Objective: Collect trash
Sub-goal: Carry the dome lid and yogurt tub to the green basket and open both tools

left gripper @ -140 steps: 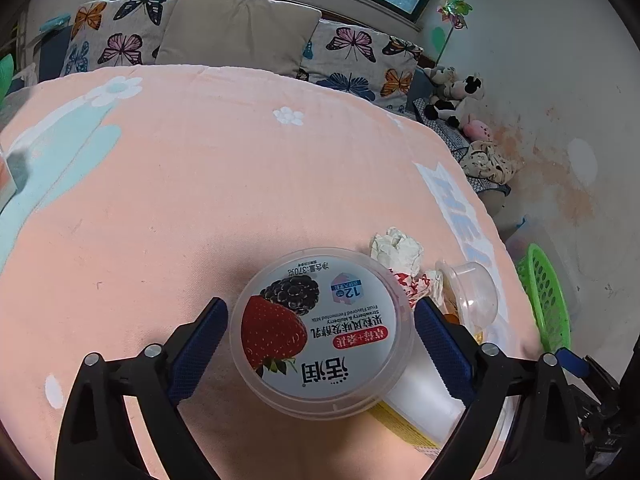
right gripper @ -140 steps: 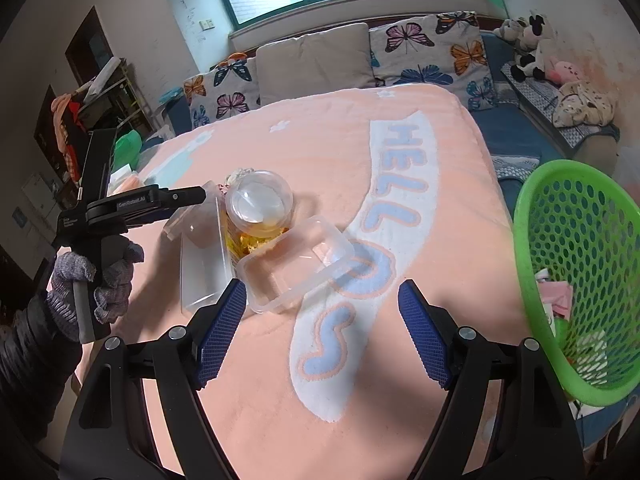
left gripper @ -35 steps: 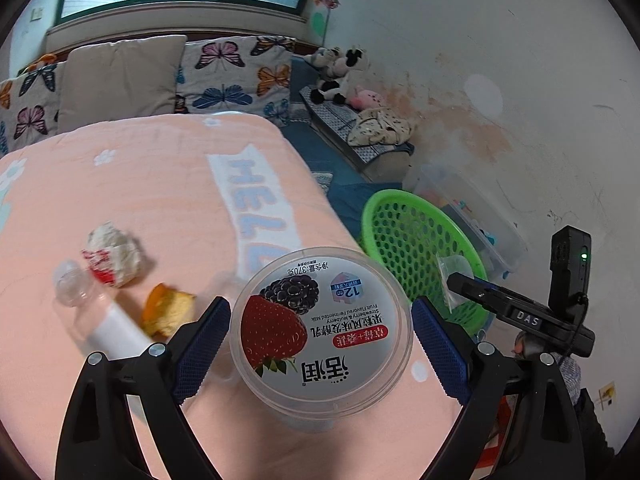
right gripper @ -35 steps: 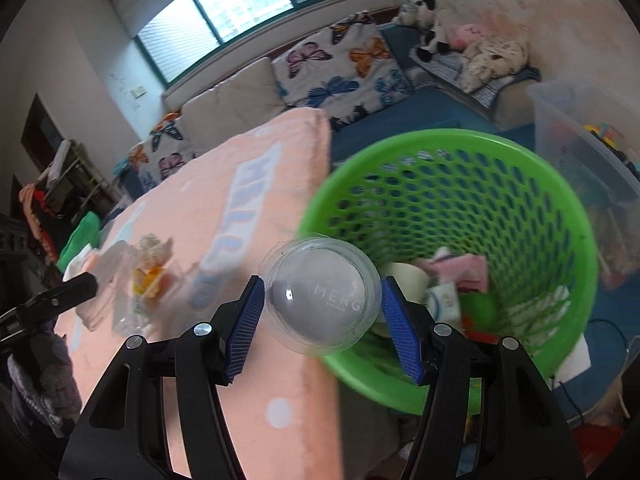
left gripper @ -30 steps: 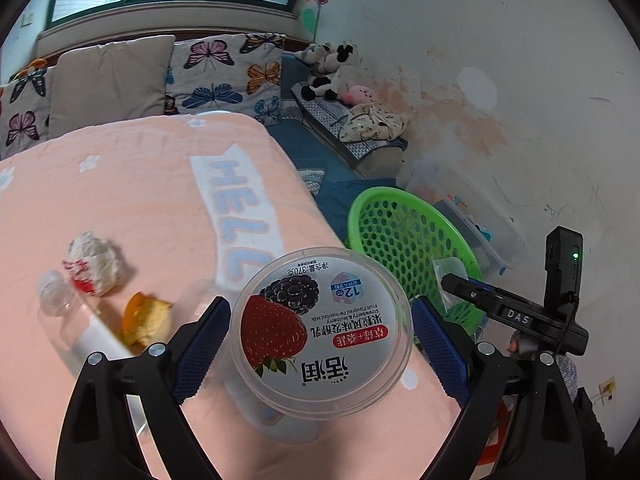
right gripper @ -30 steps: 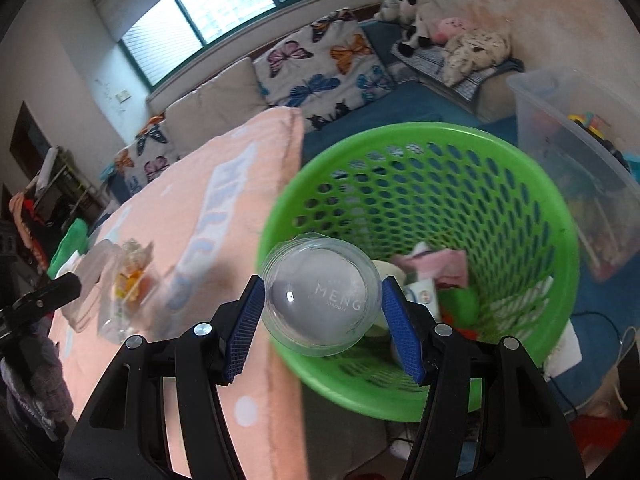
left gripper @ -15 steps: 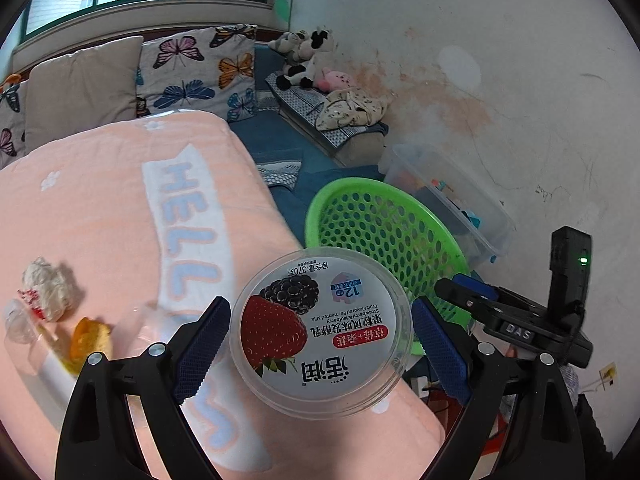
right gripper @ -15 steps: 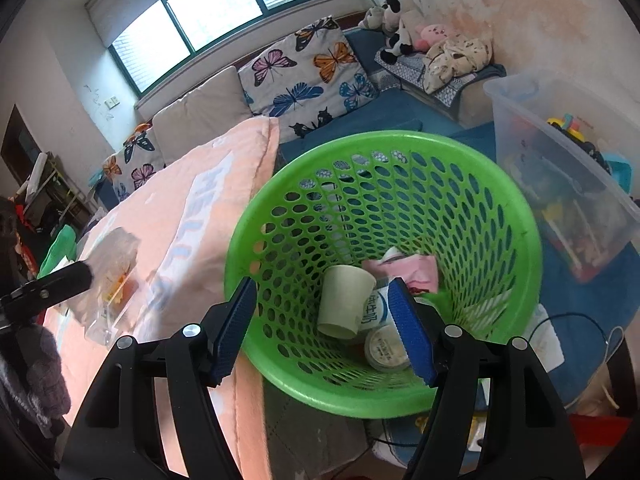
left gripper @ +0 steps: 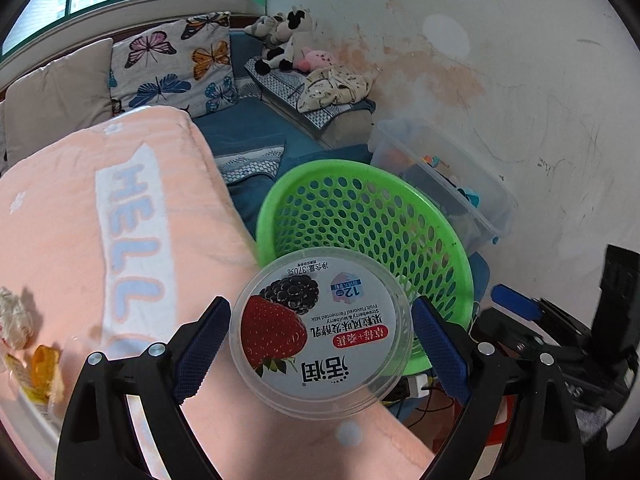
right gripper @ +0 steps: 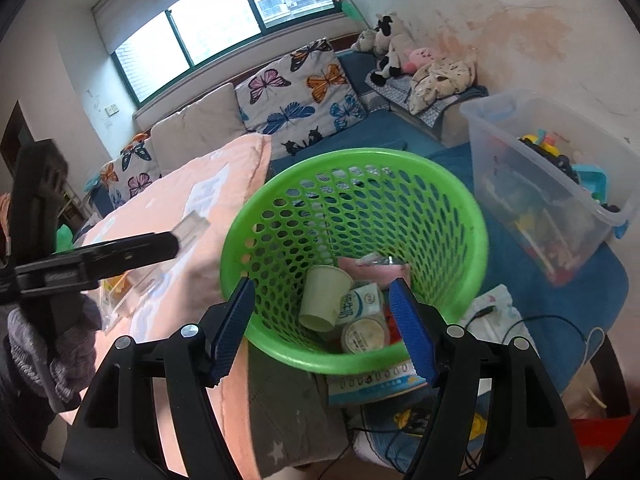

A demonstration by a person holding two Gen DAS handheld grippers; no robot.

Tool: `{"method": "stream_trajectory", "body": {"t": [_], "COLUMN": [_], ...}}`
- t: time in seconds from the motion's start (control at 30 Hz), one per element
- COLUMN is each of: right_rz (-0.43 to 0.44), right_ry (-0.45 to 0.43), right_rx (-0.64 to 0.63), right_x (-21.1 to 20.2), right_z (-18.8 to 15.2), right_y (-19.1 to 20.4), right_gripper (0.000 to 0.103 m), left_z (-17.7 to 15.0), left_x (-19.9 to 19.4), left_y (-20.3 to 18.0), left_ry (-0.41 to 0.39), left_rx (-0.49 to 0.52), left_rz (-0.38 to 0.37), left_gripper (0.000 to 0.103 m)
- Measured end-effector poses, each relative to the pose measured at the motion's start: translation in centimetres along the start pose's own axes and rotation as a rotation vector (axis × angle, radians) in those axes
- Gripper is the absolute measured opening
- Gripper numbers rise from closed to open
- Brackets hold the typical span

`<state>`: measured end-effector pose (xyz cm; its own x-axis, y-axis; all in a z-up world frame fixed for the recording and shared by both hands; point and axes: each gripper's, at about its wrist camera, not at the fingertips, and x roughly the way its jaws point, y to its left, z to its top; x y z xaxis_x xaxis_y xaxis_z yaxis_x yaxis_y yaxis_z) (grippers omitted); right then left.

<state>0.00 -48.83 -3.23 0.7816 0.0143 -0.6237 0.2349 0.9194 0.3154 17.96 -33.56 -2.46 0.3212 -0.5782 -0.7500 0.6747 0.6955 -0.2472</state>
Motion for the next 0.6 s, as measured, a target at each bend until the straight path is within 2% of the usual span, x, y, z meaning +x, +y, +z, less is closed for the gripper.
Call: {"method": "stream_trajectory", "body": {"t": [0.3,0.6], "right_rz": [-0.008,-0.002], "right_ry": [-0.020,-0.020], "right_rx": [0.037,0.052], "right_x": [-1.5,-1.8], "right_z": [-1.3,-1.9], "right_y": [-1.2,-1.4], "right_gripper": [0.073,0.073], "left_z": [0.5,0.7], "left_x": [2.7,3.7], "left_y": [-1.4,-2.0], "left_ry": [0.040,0.054], "left_rx": [0.020,0.023], "left_rz": [0.008,-0.004], "left_gripper": [0.089,0.089]}}
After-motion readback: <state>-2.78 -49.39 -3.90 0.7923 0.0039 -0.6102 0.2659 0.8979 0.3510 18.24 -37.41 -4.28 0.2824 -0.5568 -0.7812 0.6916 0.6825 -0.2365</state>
